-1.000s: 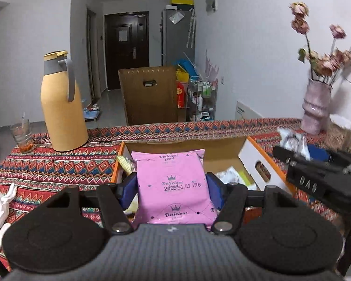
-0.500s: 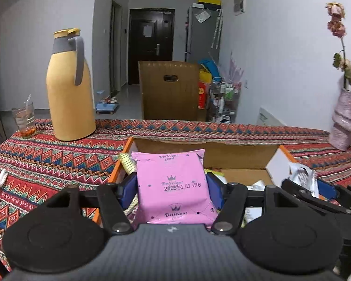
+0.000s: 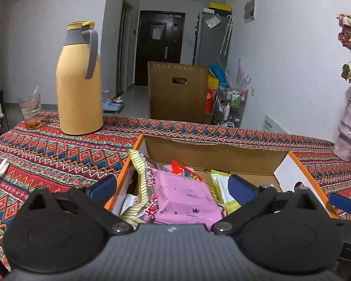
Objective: Organize snacks
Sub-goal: 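Carry both snacks over the box and open both grippers to drop them, then withdraw both tools from the box toward the last snacks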
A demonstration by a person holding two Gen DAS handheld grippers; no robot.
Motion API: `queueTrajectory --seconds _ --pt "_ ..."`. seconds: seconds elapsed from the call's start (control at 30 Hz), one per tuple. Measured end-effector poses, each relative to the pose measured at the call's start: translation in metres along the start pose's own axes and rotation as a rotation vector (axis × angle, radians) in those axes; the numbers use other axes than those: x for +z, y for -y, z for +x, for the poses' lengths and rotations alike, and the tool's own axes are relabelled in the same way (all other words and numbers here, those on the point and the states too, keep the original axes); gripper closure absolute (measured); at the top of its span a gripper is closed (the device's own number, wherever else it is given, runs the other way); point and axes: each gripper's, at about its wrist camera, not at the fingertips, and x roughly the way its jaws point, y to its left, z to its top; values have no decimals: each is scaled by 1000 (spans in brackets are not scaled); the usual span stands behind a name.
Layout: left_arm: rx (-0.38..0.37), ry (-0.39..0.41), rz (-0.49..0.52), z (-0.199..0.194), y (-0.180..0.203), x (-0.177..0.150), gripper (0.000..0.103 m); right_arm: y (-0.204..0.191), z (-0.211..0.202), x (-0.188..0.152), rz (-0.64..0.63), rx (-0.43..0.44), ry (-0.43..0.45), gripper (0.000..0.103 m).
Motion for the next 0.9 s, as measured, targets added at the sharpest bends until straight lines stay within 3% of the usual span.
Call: queueTrajectory --seconds 0.53,0.9 --pt "14 -56 -11 -27 -27 5 0 -6 -36 12 -16 24 -14 0" --pt "32 -109 5 -56 -61 -27 0 -22 -68 -18 -68 87 -82 0"
